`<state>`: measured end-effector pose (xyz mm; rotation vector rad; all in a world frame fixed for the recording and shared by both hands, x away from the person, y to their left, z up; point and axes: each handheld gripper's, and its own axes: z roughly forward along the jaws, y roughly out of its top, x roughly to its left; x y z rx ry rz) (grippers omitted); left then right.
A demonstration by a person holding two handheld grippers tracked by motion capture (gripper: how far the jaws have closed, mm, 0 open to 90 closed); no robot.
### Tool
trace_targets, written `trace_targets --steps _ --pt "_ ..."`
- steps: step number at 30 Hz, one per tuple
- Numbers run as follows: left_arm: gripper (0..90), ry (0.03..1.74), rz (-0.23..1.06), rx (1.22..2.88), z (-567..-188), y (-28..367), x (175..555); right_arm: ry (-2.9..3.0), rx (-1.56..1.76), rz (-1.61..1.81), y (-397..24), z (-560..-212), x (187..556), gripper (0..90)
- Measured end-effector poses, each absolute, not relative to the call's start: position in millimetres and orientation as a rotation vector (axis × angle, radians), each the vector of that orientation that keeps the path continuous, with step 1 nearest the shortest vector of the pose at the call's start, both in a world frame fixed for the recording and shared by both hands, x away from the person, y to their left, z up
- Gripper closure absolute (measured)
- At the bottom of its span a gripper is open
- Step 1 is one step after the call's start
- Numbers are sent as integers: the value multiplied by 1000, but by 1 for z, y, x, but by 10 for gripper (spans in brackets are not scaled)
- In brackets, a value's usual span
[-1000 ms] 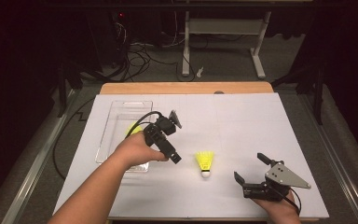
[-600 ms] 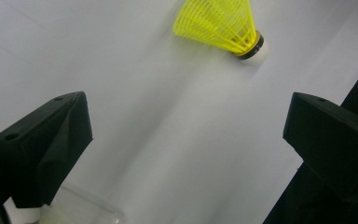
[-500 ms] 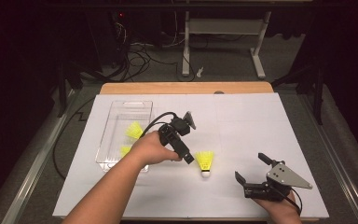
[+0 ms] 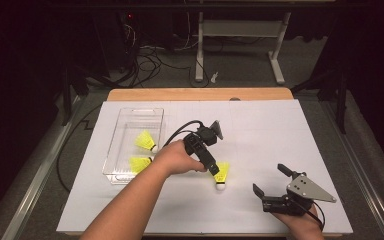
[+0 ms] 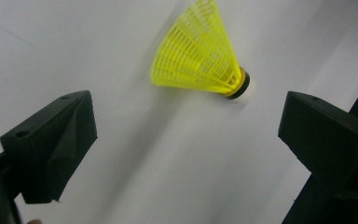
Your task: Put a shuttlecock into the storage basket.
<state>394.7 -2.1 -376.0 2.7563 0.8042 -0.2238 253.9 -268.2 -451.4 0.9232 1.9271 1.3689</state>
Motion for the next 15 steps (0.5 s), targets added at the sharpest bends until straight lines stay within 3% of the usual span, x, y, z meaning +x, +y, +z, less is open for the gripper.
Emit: trace_targets --steps 15 --pt "175 726 -257 2791 -384 -28 397 1926 924 1371 -268 -451 253 3"
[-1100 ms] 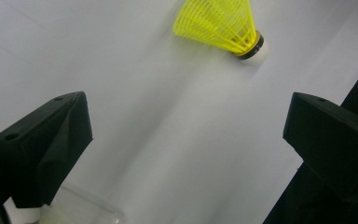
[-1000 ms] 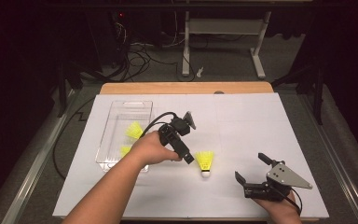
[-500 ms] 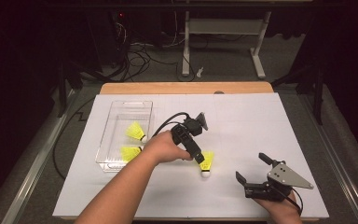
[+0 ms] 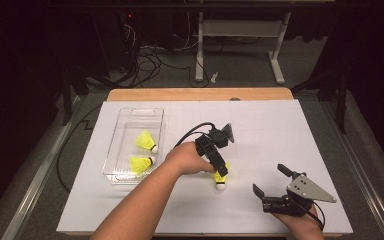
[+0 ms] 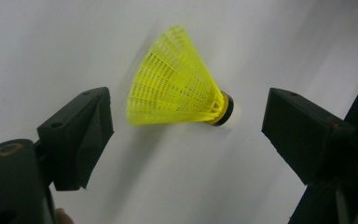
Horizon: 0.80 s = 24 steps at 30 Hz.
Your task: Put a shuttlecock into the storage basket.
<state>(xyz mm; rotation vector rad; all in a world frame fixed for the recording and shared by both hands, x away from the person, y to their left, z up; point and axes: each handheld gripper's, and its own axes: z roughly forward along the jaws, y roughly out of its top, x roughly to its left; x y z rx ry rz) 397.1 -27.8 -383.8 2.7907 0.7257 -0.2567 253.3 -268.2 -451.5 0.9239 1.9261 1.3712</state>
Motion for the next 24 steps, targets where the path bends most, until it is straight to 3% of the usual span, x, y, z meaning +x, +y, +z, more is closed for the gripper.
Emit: trace_targets --steps 7,24 --pt "260 724 -260 2783 -386 -29 399 1926 926 1372 -268 -451 253 3" --pt "566 674 -241 2826 -394 -32 396 1924 930 1373 -269 -451 253 3"
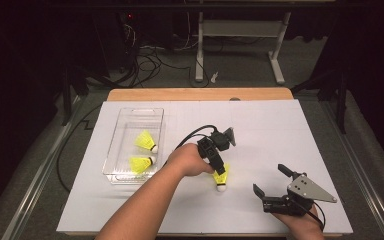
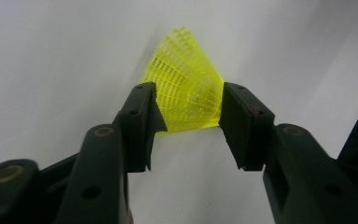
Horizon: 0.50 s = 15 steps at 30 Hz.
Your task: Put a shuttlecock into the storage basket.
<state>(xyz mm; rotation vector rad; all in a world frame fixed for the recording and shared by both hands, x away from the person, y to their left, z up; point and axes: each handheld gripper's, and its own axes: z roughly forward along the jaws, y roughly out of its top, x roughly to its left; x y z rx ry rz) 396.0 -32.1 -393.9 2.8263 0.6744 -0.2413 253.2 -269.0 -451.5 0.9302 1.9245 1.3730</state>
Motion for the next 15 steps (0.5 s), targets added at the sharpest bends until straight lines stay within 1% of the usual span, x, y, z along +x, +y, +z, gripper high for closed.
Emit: trace_targets --steps 6,15 --pt "628 659 -225 2843 -397 -32 395 1923 931 1373 -270 -451 253 3" --pt "757 651 -224 2838 -394 -28 396 1923 932 1373 -269 -451 253 3"
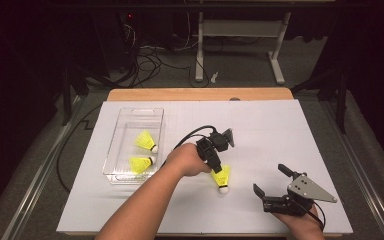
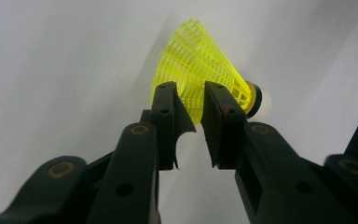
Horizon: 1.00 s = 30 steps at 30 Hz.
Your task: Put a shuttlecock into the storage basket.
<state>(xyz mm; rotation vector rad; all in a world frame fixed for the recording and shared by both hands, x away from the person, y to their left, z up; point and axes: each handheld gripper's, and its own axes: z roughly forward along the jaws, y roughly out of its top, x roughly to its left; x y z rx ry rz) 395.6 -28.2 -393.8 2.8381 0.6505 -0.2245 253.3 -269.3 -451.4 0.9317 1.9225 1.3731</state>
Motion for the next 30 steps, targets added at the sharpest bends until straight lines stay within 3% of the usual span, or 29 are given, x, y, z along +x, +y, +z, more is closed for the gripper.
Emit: trace_targets --steps 12,30 --pt "892 618 -276 2837 -394 -24 395 1923 933 1373 -269 -452 254 3" --pt "900 617 -294 2775 -377 -14 391 1926 931 1367 -267 -452 254 3"
